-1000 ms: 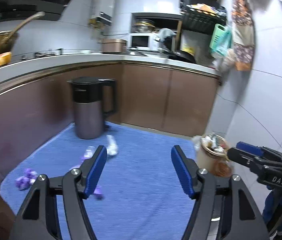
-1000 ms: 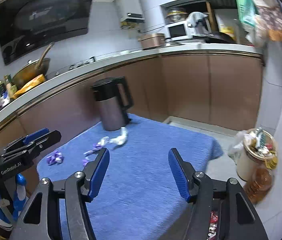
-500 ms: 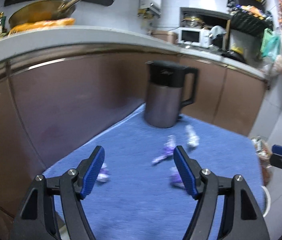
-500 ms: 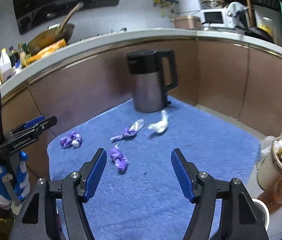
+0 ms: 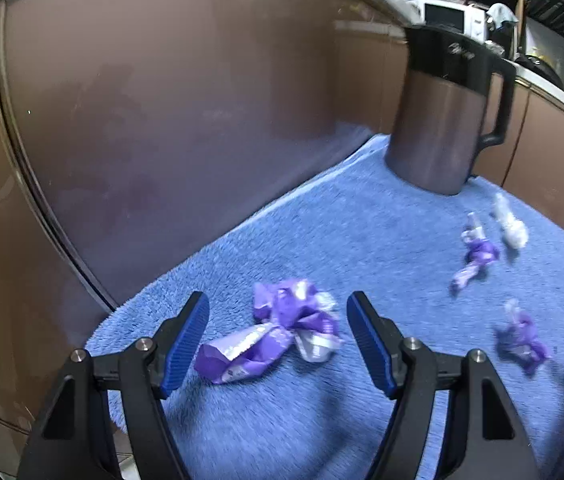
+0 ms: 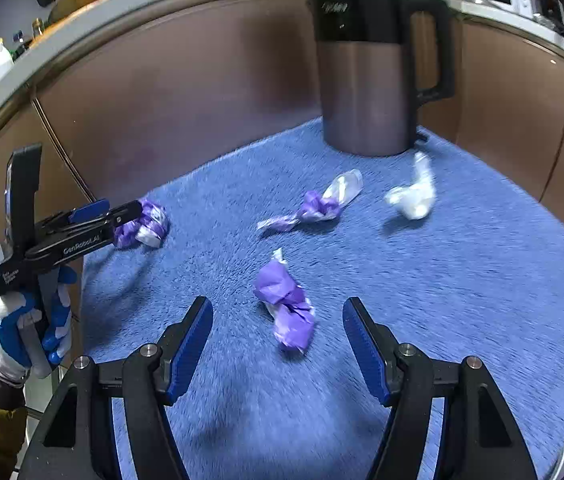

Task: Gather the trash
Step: 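Move both tools back toward the purple wrappers on the towel, then grasp the large purple wrapper with the left tool while the right tool grasps another purple wrapper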

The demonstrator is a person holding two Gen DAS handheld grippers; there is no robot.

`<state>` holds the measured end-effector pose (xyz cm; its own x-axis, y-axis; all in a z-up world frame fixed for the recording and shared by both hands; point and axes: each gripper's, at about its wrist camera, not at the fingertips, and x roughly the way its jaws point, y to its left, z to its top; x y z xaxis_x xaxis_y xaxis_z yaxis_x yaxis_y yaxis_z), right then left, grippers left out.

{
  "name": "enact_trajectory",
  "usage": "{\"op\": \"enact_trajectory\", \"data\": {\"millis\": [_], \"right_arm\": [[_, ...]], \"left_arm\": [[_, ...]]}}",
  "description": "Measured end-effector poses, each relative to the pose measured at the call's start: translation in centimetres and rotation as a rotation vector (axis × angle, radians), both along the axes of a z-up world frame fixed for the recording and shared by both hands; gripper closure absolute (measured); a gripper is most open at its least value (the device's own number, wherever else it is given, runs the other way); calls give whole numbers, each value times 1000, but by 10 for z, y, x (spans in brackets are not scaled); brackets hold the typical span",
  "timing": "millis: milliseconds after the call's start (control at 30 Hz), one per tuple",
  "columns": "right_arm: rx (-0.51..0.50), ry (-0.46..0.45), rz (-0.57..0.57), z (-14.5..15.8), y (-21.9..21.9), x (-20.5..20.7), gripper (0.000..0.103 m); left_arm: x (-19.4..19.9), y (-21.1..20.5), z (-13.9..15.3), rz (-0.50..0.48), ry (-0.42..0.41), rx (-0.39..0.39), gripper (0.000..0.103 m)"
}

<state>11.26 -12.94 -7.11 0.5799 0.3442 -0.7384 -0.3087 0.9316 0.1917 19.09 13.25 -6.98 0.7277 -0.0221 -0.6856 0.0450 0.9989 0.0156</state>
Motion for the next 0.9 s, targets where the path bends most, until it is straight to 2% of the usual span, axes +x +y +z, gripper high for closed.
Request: {"op": "enact_trajectory", "data": {"millis": [200, 367, 467, 500, 567, 600, 667, 733, 900], "right_arm": [[-10, 39, 23, -25, 16, 21, 38], [-10, 60, 29, -38, 20, 29, 38], [-10, 69, 32, -43, 21, 31, 46], [-14, 73, 34, -45, 22, 31, 52], [-25, 70, 33, -47, 22, 32, 60], [-33, 66, 34, -47, 22, 31, 65], [-41, 66, 38, -46, 22, 30, 70], [-61, 58, 39, -45, 23, 29, 70], [-49, 33, 38, -36, 21, 18, 71]], "left_arm": [[16, 16, -22, -6, 48, -74, 33], [22, 18, -26, -37, 77, -128, 33], [23, 20, -28, -52, 93, -145, 35], [23, 19, -28, -57, 93, -147, 36], [21, 20, -28, -74, 97, -155, 48], [21, 18, -28, -87, 101, -160, 51], [19, 14, -28, -103, 106, -166, 62], [15, 11, -26, -111, 103, -167, 70], [0, 6, -16, -109, 87, -177, 73]]}}
